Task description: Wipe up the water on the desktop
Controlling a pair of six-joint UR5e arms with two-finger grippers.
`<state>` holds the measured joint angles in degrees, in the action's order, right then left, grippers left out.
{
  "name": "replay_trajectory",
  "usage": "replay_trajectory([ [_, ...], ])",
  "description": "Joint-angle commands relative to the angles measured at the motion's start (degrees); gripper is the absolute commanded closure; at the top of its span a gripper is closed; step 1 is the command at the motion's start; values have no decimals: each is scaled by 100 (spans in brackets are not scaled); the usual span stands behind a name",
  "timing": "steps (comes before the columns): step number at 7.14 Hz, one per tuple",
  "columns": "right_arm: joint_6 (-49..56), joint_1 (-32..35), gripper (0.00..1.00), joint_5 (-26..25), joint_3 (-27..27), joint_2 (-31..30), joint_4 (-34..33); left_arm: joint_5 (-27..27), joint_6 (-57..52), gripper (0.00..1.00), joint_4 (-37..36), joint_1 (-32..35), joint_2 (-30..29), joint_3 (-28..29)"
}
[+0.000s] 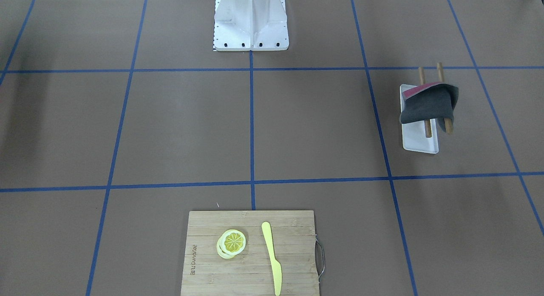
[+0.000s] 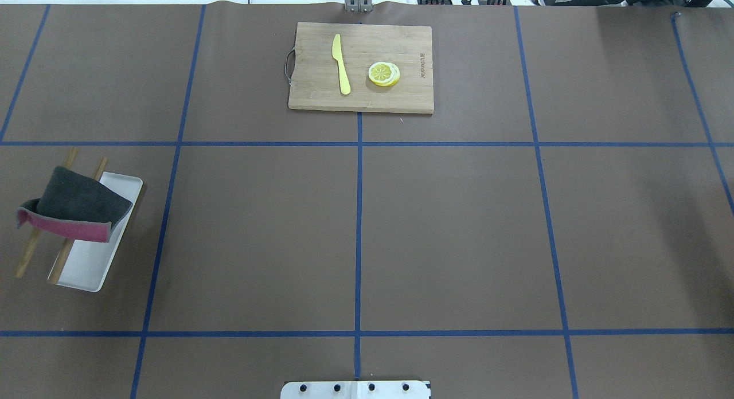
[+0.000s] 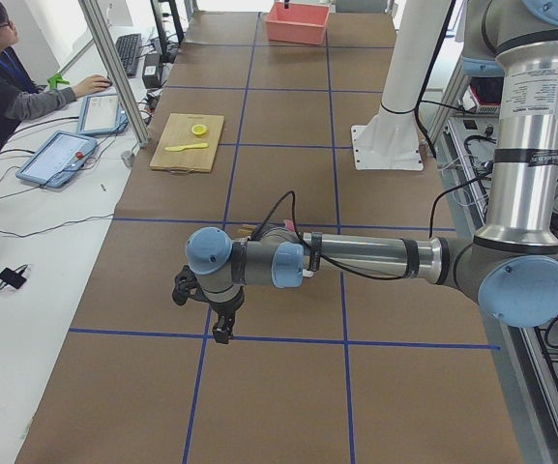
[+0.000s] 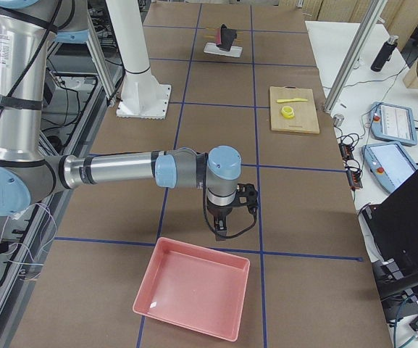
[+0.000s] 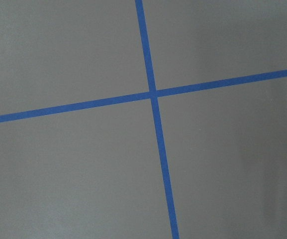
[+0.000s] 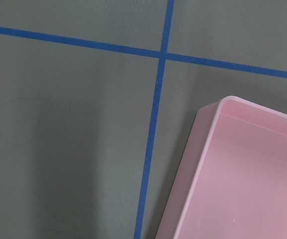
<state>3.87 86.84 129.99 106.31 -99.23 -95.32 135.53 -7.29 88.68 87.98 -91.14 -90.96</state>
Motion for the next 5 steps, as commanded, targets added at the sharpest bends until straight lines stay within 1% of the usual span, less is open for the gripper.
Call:
replay_trajectory([
  [1,0,0,0,0,74,0,-4,0,0,1,0,0,0,-1],
  [5,-52,0,0,-9,364,17,5,0,9,1,9,-9,-9,-53],
])
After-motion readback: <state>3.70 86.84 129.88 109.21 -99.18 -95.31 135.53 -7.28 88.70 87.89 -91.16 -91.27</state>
